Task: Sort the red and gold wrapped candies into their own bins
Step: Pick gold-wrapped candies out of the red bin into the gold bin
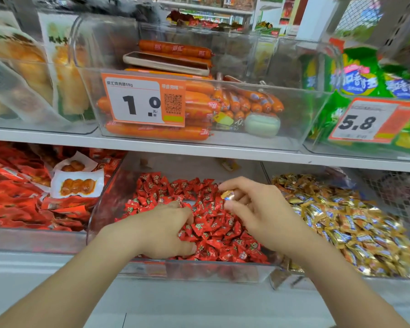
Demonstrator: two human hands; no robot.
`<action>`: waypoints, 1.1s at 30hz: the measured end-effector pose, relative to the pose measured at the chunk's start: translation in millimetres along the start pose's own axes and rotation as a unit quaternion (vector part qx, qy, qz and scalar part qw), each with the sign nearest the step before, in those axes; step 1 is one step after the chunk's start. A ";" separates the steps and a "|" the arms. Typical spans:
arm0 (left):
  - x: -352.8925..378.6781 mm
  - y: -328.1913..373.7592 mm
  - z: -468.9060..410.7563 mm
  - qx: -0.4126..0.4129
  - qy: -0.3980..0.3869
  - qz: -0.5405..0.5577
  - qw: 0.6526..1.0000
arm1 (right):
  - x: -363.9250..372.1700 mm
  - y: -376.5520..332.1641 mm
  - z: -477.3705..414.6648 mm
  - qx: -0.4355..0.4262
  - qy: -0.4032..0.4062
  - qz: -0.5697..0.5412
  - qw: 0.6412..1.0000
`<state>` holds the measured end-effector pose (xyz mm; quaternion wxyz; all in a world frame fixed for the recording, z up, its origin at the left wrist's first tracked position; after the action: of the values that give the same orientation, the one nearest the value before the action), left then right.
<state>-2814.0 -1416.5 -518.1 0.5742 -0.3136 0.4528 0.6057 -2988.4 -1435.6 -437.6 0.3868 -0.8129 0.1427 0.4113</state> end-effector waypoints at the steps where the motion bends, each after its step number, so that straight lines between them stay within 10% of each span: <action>1: -0.9 6.5 3.3 0.019 0.016 0.013 1.000 | -12.9 -6.0 11.3 -0.008 0.034 -0.016 0.999; 6: 3.4 46.7 13.5 0.093 0.058 0.052 0.993 | -67.7 38.0 55.2 0.094 0.185 0.108 0.972; 10: 1.0 61.4 17.3 0.094 0.090 0.050 0.990 | -68.2 88.8 79.1 0.218 0.063 0.272 0.935; 15: -14.7 22.5 30.8 -0.093 0.136 0.014 0.986 | -64.7 27.7 64.1 0.059 0.124 0.202 0.970; 18: -6.0 -13.0 40.9 -0.224 0.065 -0.038 0.972 | -5.2 -7.9 38.1 -0.022 -0.025 0.124 0.992; 24: -1.2 -41.7 40.9 -0.251 -0.010 -0.035 0.967 | 94.3 7.5 13.2 0.033 -0.379 0.097 0.920; 33: 11.3 -48.7 -2.3 -0.195 -0.147 -0.103 0.964 | 112.9 39.0 -32.2 0.028 -0.297 0.193 0.935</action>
<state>-2768.3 -1417.4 -538.4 0.6216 -0.3722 0.2014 0.6592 -2921.7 -1475.7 -533.8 0.3474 -0.5994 0.1868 0.6966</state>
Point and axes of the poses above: each hand's wrist, its own z-axis away from the middle knuckle, its own x-axis out of the palm, y = z × x, the point moved 9 cm from there along -z, towards the middle knuckle, and after that the axes turned 9 degrees about -x, right-handed, at the moved point
